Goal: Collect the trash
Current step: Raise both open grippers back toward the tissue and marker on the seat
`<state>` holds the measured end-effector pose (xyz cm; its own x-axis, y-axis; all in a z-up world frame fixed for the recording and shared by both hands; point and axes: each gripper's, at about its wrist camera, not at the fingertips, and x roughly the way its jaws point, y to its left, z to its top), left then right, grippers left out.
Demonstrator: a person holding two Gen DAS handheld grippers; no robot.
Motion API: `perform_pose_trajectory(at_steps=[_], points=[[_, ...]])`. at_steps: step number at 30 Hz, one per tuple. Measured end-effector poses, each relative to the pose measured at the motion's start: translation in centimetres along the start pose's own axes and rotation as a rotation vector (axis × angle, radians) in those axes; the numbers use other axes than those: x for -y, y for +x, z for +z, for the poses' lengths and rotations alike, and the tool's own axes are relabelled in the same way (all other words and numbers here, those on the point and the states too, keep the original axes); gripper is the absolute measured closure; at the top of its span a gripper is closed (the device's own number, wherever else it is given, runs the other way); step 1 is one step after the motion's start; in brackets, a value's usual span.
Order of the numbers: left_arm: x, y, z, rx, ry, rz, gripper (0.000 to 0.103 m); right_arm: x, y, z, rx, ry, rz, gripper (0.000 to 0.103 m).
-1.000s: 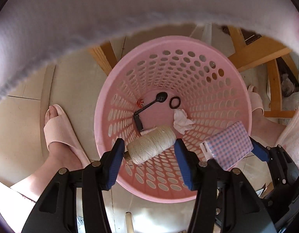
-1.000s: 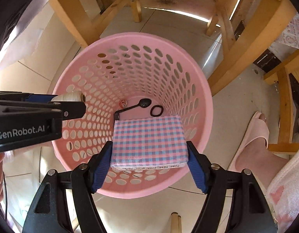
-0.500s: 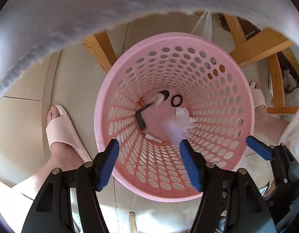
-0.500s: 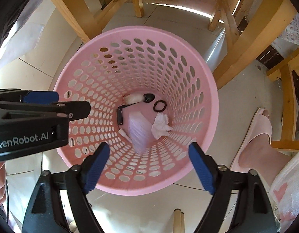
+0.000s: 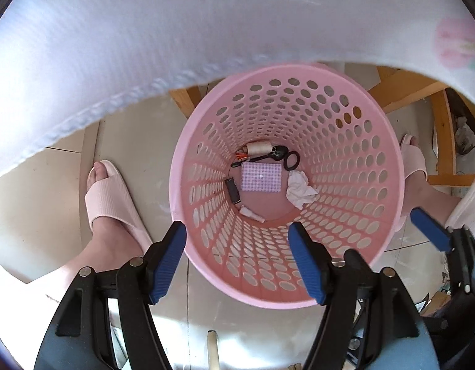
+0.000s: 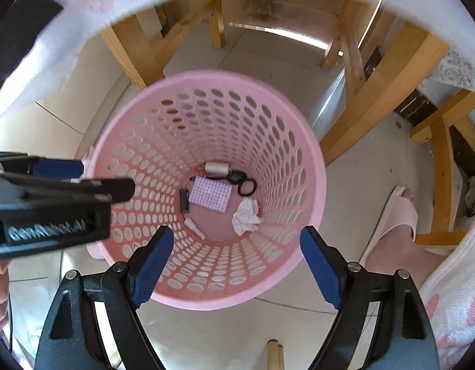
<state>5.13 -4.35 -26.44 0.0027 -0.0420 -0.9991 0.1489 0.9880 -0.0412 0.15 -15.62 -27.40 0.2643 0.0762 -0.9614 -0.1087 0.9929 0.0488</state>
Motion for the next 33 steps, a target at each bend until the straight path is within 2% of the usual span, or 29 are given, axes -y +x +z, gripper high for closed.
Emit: perform_pose_trajectory(at_steps=[7, 12, 16, 23, 27, 33], points=[[0.2, -3.2, -0.4, 0.064, 0.013, 0.020, 0.036, -0.6, -2.7, 0.4, -0.001, -0.039, -0.034, 0.017], [0.5, -6.0, -0.8, 0.129, 0.034, 0.013, 0.036, 0.0, -5.5, 0.3, 0.027, -0.036, -0.023, 0.017], [0.5, -8.8, -1.5, 0.181, 0.039, -0.026, 0.036, 0.9, -7.9, 0.4, 0.071, -0.006, -0.006, 0.017], [0.7, -12.3, -1.8, 0.293, 0.055, -0.014, 0.036, 2.4, -12.3, 0.8, 0.201, 0.039, -0.021, 0.017], [0.5, -13.6, -1.7, 0.335, 0.049, -0.023, 0.036, 3.5, -14.2, 0.9, 0.272, 0.092, 0.045, 0.017], [0.4, -16.1, -1.8, 0.445, 0.057, -0.006, 0.036, 4.0, -16.8, 0.9, 0.408, 0.127, 0.048, 0.017]])
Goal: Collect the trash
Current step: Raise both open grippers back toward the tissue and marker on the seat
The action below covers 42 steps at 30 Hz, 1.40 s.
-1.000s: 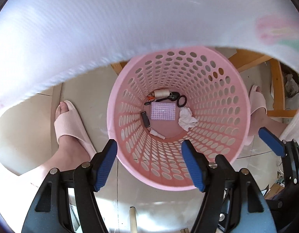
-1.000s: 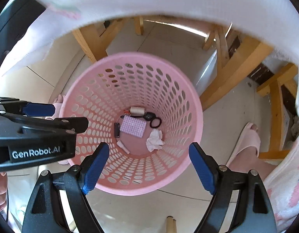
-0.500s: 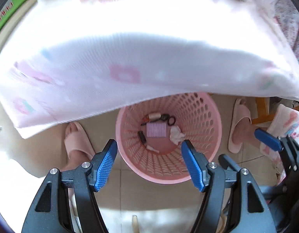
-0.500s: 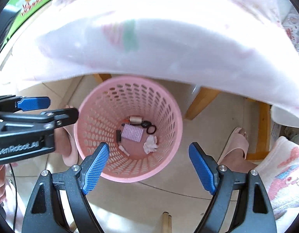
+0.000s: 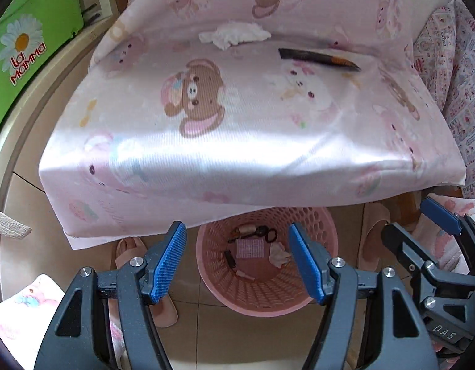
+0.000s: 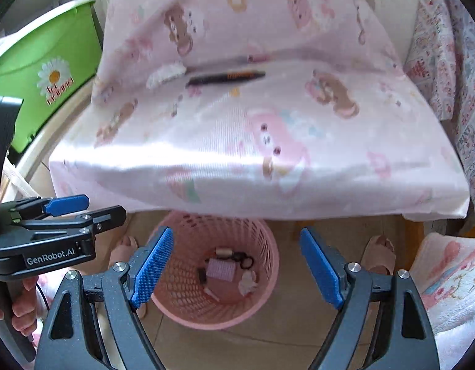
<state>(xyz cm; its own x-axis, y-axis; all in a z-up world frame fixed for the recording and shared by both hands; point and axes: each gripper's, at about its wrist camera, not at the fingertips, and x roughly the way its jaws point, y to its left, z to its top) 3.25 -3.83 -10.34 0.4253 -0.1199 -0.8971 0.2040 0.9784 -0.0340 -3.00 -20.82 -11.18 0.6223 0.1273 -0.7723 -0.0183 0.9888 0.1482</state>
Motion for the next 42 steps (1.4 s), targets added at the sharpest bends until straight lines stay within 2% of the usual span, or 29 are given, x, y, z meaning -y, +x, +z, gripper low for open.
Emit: perform_pose_trajectory(at_steps=[4, 8, 13, 17, 19, 22, 26, 28, 33, 40, 42], points=[[-0.3, -1.6, 0.5, 0.087, -0.010, 0.017, 0.036, 0.2, -1.9, 0.7, 0.094, 0.003, -0.012, 0.017], [-0.7, -3.1, 1.0, 0.162, -0.041, 0.027, 0.034, 0.6, -1.9, 1.4, 0.088, 0.021, -0.003, 0.017], [-1.1, -4.1, 1.2, 0.214, -0.064, 0.038, 0.033, 0.6, -3.1, 1.8, 0.132, 0.021, 0.029, 0.017], [-1.1, -4.8, 1.4, 0.252, -0.083, 0.039, 0.026, -0.1, -4.5, 2.3, 0.186, -0.027, 0.023, 0.017], [-1.2, -5.3, 1.6, 0.279, -0.090, 0.052, 0.017, -0.1, -5.0, 2.9, 0.199, -0.029, 0.039, 0.017], [-1.1, -6.0, 2.3, 0.305, -0.076, 0.067, 0.015, -0.2, -5.6, 4.7, 0.224, -0.029, 0.047, 0.017], [-0.9, -6.4, 4.1, 0.306, -0.061, 0.073, 0.001, 0.0, -6.6, 7.9, 0.258, -0.051, 0.075, 0.017], [-0.8, -6.4, 5.2, 0.291, -0.046, 0.066, 0.001, 0.0, -7.2, 9.7, 0.291, -0.089, 0.070, 0.015], [-0.9, -6.8, 7.6, 0.315, -0.001, 0.089, 0.001, 0.4, -7.5, 13.0, 0.323, -0.157, 0.056, 0.013], [-1.5, -5.9, 10.5, 0.272, 0.036, 0.076, 0.001, 1.6, -5.2, 15.6, 0.291, -0.175, 0.048, 0.012], [-1.6, -5.6, 11.1, 0.283, 0.065, 0.095, 0.001, 1.8, -4.2, 15.8, 0.277, -0.189, 0.039, 0.007]])
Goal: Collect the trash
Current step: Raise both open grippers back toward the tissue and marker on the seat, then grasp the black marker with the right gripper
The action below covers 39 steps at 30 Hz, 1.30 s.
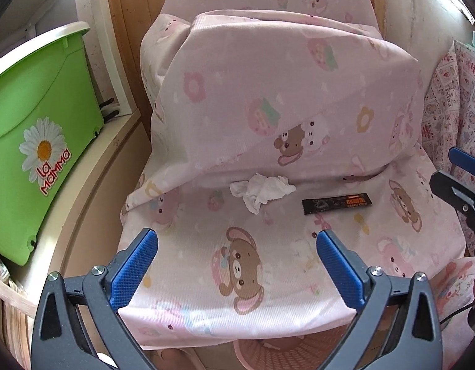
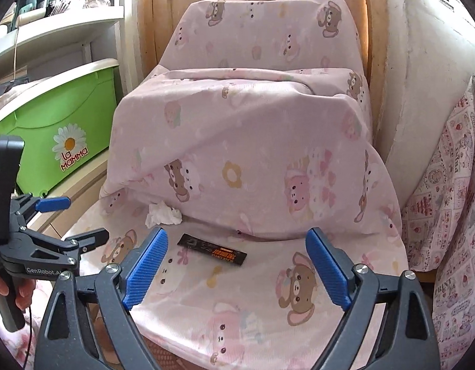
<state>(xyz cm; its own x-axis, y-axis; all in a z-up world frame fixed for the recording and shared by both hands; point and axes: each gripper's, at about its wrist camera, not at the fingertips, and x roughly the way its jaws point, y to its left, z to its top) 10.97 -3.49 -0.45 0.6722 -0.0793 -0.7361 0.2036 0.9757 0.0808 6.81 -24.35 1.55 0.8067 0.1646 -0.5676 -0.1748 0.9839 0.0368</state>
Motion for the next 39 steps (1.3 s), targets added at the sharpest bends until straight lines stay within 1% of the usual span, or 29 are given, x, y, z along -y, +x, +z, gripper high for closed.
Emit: perform_pose_trajectory(at_steps=[1, 2, 5, 6, 8, 9, 11, 13, 14, 16, 18, 22, 25, 27, 29, 31, 33, 34, 35, 36, 37, 39], points=[[0.0, 0.2, 0.2, 0.003, 0.016, 0.002, 0.001, 0.2, 0.5, -0.1, -0.006, -0.005, -0.005, 0.005], [0.0, 0.5, 0.4, 0.000, 0.029, -0.006, 0.001, 0.3, 0.9, -0.2, -0.007, -0.005, -0.013, 0.001], [0.0, 1.5, 0.1, -0.030, 0.062, -0.063, 0.001, 1.0, 2.4, -0.9, -0.024, 0.011, -0.028, 0.000], [-0.2, 1.7, -0.4, -0.029, 0.061, -0.068, 0.001, 1.3, 2.8, -1.2, -0.033, 0.020, -0.028, 0.000], [-0.5, 2.7, -1.5, -0.046, 0.048, -0.045, 0.001, 1.9, 3.6, -2.0, -0.042, 0.045, -0.029, 0.000], [-0.8, 3.4, -1.9, -0.077, 0.033, -0.044, 0.001, 2.0, 4.0, -2.3, -0.052, 0.052, -0.028, 0.000], [-1.5, 4.6, -2.2, -0.140, -0.030, -0.072, 0.001, 2.1, 4.9, -2.5, -0.080, 0.051, -0.013, 0.001], [-2.3, 5.3, -2.2, -0.172, -0.094, -0.103, 0.001, 1.6, 5.6, -2.3, -0.084, 0.021, 0.001, 0.000], [-2.7, 5.6, -2.2, -0.176, -0.113, -0.105, 0.001, 1.3, 6.1, -2.1, -0.087, -0.004, 0.004, 0.001], [-3.1, 5.9, -1.9, -0.172, -0.129, -0.086, 0.001, 0.7, 7.1, -2.0, -0.113, -0.038, 0.025, 0.001], [-3.3, 6.1, -1.6, -0.164, -0.132, -0.067, 0.001, 0.1, 8.3, -2.0, -0.159, -0.066, 0.058, 0.000], [-3.1, 6.3, -1.2, -0.149, -0.123, -0.049, 0.001, -1.1, 10.3, -2.4, -0.228, -0.083, 0.101, 0.000], [-2.6, 6.2, -0.6, -0.121, -0.086, -0.015, 0.001, -1.8, 11.9, -2.6, -0.274, -0.089, 0.108, 0.001], [-2.2, 6.0, -0.2, -0.097, -0.062, 0.008, 0.001, -2.0, 12.8, -2.6, -0.300, -0.089, 0.097, 0.001], [-2.0, 5.8, 0.1, -0.085, -0.057, -0.003, 0.001, -2.2, 13.7, -2.7, -0.321, -0.085, 0.096, 0.001], [-2.2, 5.8, 0.4, -0.087, -0.086, -0.040, 0.001, -2.4, 14.2, -2.7, -0.338, -0.092, 0.103, 0.009], [-2.6, 6.2, 0.6, -0.103, -0.123, -0.072, 0.001, -2.7, 14.6, -2.5, -0.353, -0.106, 0.110, 0.025], [-2.7, 6.4, 0.7, -0.111, -0.140, -0.083, 0.001, -2.9, 14.7, -2.5, -0.360, -0.112, 0.113, 0.028], [-2.9, 6.6, 0.8, -0.118, -0.155, -0.087, 0.001, -3.0, 14.9, -2.5, -0.362, -0.117, 0.110, 0.032], [-3.1, 6.7, 0.9, -0.122, -0.164, -0.083, 0.002, -3.2, 15.0, -2.4, -0.355, -0.125, 0.102, 0.038], [-3.1, 6.7, 1.0, -0.125, -0.167, -0.083, 0.002, -3.5, 15.0, -2.4, -0.350, -0.136, 0.097, 0.042], [-2.8, 6.4, 1.3, -0.117, -0.156, -0.091, 0.002, -4.0, 15.0, -2.4, -0.342, -0.150, 0.104, 0.059]])
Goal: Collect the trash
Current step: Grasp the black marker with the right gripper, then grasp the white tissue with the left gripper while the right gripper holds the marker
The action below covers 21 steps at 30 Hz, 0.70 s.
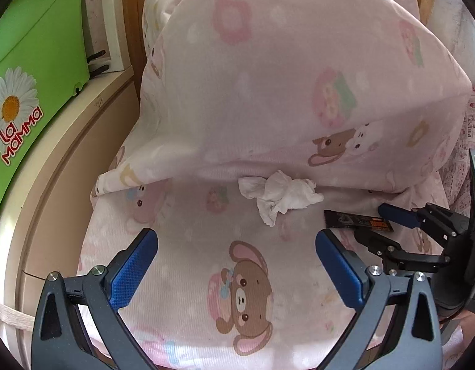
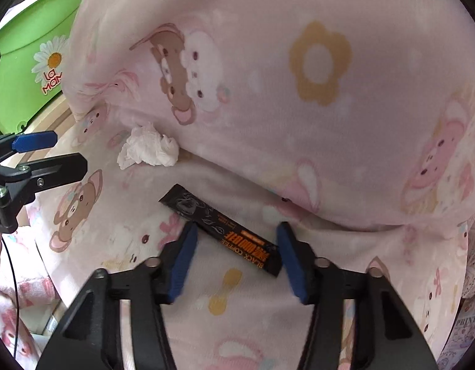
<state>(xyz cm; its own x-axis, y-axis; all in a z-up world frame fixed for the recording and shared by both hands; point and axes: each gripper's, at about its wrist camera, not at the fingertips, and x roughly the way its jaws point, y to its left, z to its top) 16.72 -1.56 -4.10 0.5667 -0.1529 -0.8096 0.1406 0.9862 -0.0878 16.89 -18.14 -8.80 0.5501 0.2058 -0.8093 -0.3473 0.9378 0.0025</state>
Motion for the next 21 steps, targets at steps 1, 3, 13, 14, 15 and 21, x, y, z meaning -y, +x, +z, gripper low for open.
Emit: perform_pose_trajectory(at_steps=[1, 3, 13, 14, 15, 21], points=[[0.3, -0.2, 0.1, 0.009, 0.014, 0.000, 0.002, -0.2, 0.0, 0.0, 0.001, -0.004, 0.002, 0.063], [1.0, -0.6, 0.0, 0.027, 0.048, 0.008, 0.002, -0.5, 0.0, 0.0, 0.002, -0.014, 0.006, 0.075], [0.9, -0.8, -0.2, 0.033, 0.047, 0.032, 0.002, -0.5, -3.3, -0.2, 0.061, 0.054, 0.136, 0.098], [0.7, -0.9, -0.1, 0.034, 0.042, 0.033, 0.002, -0.3, -3.9, -0.4, 0.056, 0.082, 0.169, 0.098], [0.3, -0.7, -0.1, 0.035, 0.036, 0.032, 0.002, 0.0, -4.3, -0.6, 0.048, 0.117, 0.209, 0.098], [-0.5, -1.0, 0.0, 0.032, 0.004, 0.031, 0.002, 1.0, -4.1, -2.5, -0.043, 0.208, 0.247, 0.098]])
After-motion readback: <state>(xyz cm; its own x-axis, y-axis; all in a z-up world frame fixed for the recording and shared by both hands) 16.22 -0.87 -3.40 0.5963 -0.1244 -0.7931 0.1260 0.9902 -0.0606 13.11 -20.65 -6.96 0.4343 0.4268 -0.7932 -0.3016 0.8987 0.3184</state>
